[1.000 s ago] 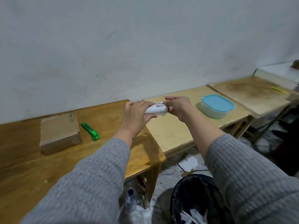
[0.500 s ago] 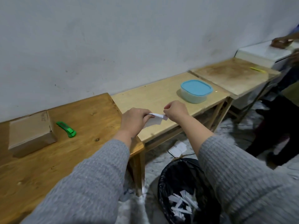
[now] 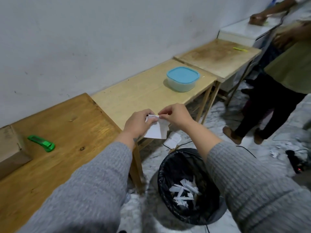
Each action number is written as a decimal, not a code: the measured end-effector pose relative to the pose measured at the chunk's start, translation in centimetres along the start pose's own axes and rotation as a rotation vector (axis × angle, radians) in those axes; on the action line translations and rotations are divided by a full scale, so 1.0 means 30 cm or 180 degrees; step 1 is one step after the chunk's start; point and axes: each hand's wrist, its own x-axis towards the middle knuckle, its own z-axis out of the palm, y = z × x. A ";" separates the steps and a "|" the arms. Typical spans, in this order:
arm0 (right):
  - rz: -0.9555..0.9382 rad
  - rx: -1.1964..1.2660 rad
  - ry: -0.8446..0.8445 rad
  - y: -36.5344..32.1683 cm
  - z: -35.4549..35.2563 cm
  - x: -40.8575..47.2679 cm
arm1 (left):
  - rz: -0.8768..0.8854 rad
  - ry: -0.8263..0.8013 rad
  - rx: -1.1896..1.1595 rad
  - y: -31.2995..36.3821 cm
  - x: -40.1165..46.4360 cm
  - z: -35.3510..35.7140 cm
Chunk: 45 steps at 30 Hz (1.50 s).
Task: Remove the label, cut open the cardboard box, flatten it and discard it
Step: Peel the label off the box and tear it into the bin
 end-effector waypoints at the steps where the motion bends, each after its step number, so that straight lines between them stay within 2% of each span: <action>1: 0.0031 -0.0043 0.0037 0.011 0.003 -0.002 | 0.0047 -0.0053 -0.0054 0.000 0.005 0.007; 8: 0.0225 -0.0338 0.0021 0.047 0.022 -0.025 | 0.0318 -0.0200 0.0197 -0.018 0.056 0.068; 11: 0.0360 -0.0435 0.0227 0.079 0.043 -0.025 | 0.0376 -0.0201 0.0198 -0.024 0.069 0.111; 15: 0.0354 -0.0823 0.0551 0.098 0.062 -0.062 | -0.0147 -0.0189 -0.0190 0.008 0.074 0.192; 19: 0.0386 -0.0790 0.0772 0.145 0.036 -0.112 | -0.1097 -0.0005 -0.0514 -0.007 0.087 0.246; 23: 0.0736 -0.0085 0.0984 0.202 -0.005 -0.153 | -0.1116 -0.0057 -0.0847 0.004 0.116 0.276; 28: 0.0862 0.0024 0.1190 0.283 -0.106 -0.206 | -0.1518 0.0285 -0.0963 0.021 0.112 0.316; 31: 0.1051 0.0493 0.1342 0.331 -0.167 -0.235 | -0.1396 0.0310 -0.0942 0.045 0.105 0.364; 37: 0.1225 0.1062 0.1198 0.379 -0.142 -0.222 | -0.0952 -0.0191 -0.1825 0.213 0.097 0.478; 41: 0.1469 0.1152 0.1173 0.431 -0.122 -0.215 | -0.1206 -0.0570 -0.2226 0.227 0.088 0.497; 45: 0.1567 0.0989 0.1189 0.464 -0.103 -0.193 | -0.0986 -0.0661 -0.2123 0.218 0.063 0.500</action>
